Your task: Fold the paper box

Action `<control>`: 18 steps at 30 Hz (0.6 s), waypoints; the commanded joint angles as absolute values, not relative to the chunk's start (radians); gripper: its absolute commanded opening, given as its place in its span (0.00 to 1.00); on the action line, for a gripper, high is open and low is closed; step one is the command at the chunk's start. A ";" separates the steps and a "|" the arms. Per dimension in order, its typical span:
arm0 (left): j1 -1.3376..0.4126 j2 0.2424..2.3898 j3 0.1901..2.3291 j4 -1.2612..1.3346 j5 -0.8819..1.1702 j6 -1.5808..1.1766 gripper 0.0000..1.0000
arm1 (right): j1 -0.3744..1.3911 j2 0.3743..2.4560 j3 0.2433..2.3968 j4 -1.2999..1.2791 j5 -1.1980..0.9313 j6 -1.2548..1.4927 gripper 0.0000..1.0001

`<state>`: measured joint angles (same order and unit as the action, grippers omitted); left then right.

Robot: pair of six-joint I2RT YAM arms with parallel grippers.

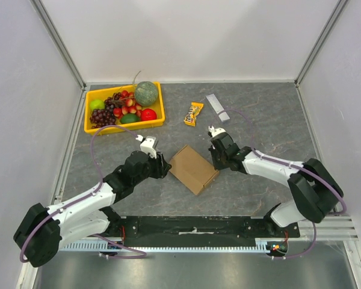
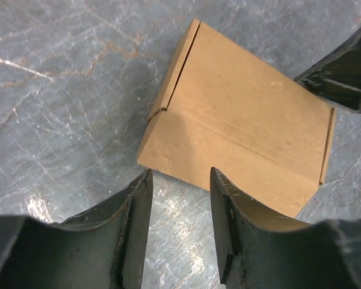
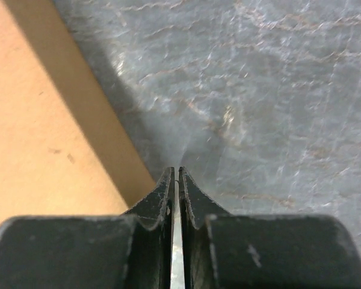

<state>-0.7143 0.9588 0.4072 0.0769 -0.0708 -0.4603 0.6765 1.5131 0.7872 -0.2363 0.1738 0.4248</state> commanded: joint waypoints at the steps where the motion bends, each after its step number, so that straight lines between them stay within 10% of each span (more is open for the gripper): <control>1: -0.722 0.973 0.387 0.075 -0.043 -0.485 0.47 | 0.678 1.402 0.721 -0.195 0.019 0.492 0.12; 18: -0.735 1.184 0.448 0.120 -0.011 -0.482 0.13 | 0.676 1.462 0.758 -0.124 0.075 0.422 0.12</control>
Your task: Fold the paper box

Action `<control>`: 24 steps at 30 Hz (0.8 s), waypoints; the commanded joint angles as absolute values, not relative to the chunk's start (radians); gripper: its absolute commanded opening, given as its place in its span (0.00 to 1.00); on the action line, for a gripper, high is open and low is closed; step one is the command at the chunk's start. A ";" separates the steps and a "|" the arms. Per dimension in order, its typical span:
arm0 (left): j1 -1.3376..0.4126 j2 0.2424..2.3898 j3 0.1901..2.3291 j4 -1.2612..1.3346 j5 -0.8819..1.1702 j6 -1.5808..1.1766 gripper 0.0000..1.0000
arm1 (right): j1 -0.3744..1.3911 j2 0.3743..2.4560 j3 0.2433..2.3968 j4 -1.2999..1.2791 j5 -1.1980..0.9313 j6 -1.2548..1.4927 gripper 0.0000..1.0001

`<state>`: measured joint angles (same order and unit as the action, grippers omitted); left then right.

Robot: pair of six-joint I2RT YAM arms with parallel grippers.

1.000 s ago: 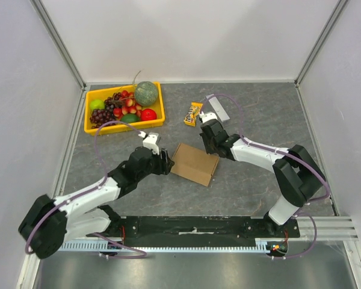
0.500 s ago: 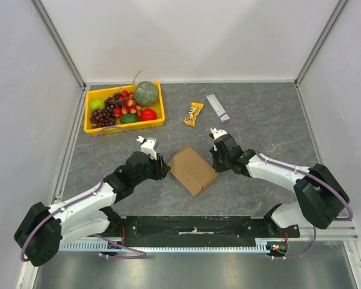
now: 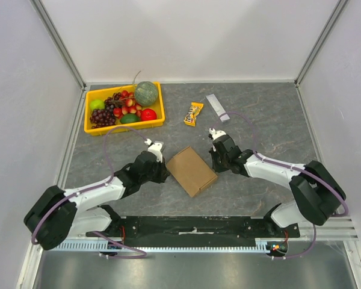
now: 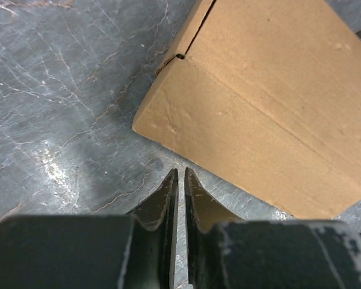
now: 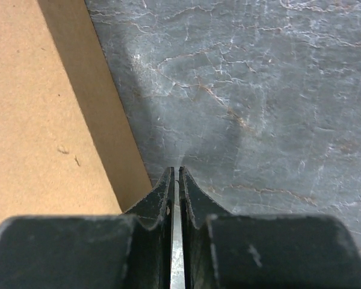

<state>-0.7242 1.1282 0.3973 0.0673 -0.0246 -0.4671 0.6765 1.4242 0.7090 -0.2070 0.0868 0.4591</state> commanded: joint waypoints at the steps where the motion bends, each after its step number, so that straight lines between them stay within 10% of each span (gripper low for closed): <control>1: -0.732 1.195 0.448 0.127 -0.011 -0.483 0.12 | 0.676 1.473 0.765 -0.118 0.068 0.419 0.12; 24: -0.788 1.404 0.520 0.244 0.035 -0.508 0.10 | 0.678 1.519 0.735 -0.051 -0.161 0.399 0.12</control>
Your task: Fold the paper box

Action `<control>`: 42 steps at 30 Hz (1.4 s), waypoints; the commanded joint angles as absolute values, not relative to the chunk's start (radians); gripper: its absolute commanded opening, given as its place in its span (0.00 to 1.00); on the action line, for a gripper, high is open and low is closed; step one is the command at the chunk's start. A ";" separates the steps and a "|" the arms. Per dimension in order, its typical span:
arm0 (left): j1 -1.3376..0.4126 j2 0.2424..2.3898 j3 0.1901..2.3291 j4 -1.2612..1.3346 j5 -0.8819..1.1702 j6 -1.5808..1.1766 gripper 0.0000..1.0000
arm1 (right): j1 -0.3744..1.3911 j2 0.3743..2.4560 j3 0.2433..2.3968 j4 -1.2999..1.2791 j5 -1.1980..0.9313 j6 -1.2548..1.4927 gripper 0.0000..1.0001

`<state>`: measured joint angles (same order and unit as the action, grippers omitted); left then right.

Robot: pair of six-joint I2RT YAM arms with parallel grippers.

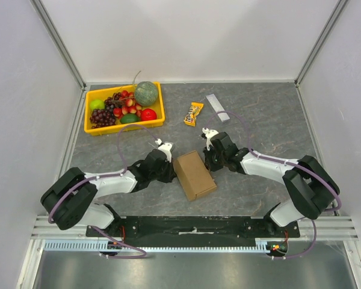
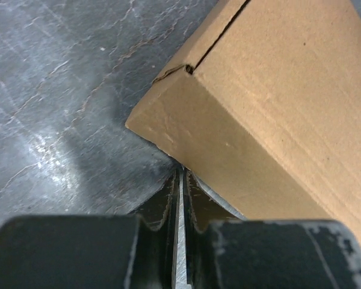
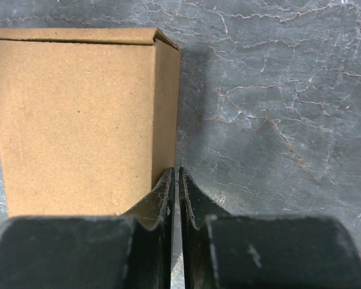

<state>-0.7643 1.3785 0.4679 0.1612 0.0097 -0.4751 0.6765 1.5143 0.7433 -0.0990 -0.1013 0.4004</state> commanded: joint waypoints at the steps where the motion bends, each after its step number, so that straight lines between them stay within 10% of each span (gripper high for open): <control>1: -0.792 1.411 0.525 0.245 0.037 -0.511 0.10 | 0.678 1.517 0.733 -0.049 -0.169 0.402 0.12; 42: -0.719 1.604 0.767 0.055 -0.057 -0.474 0.02 | 0.603 1.548 0.781 -0.089 -0.060 0.368 0.04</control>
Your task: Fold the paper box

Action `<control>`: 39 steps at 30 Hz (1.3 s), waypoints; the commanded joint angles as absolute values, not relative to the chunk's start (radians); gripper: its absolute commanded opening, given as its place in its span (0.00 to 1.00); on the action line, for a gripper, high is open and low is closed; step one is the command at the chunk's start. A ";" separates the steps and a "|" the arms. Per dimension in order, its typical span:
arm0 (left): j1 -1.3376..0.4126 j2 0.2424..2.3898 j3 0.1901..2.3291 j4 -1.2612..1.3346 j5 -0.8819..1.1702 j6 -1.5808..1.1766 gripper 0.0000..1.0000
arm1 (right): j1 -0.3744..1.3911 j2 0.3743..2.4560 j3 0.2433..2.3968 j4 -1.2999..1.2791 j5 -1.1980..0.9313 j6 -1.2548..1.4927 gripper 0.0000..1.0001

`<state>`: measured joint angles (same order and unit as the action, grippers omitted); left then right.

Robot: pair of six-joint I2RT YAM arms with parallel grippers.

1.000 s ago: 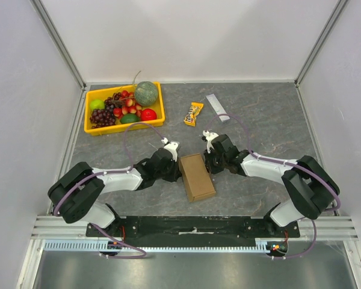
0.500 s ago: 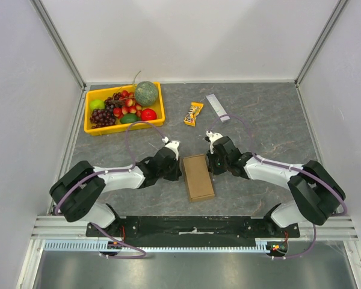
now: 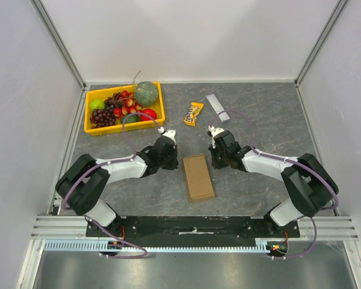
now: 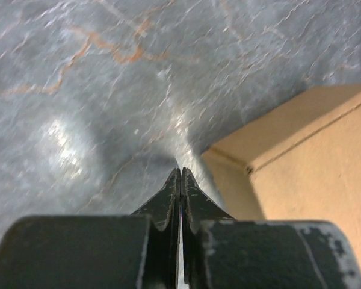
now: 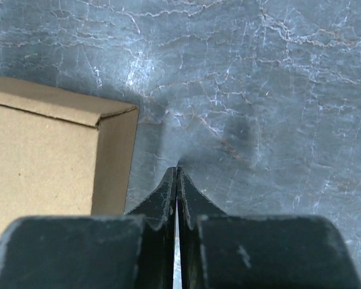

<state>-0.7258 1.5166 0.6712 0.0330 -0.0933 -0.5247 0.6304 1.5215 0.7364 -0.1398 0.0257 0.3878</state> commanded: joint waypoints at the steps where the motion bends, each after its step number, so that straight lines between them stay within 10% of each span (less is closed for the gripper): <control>1: -0.721 1.629 0.784 0.055 -0.045 -0.471 0.02 | 0.597 1.552 0.785 -0.086 -0.078 0.367 0.03; 22: -0.756 1.738 0.841 0.091 0.051 -0.514 0.02 | 0.592 1.585 0.785 -0.014 -0.307 0.429 0.00; 29: -0.738 1.596 0.734 0.006 -0.101 -0.554 0.12 | 0.592 1.468 0.746 -0.210 0.038 0.474 0.00; 39: -0.759 1.309 0.511 -0.005 -0.046 -0.623 0.10 | 0.594 1.212 0.503 -0.204 -0.038 0.620 0.00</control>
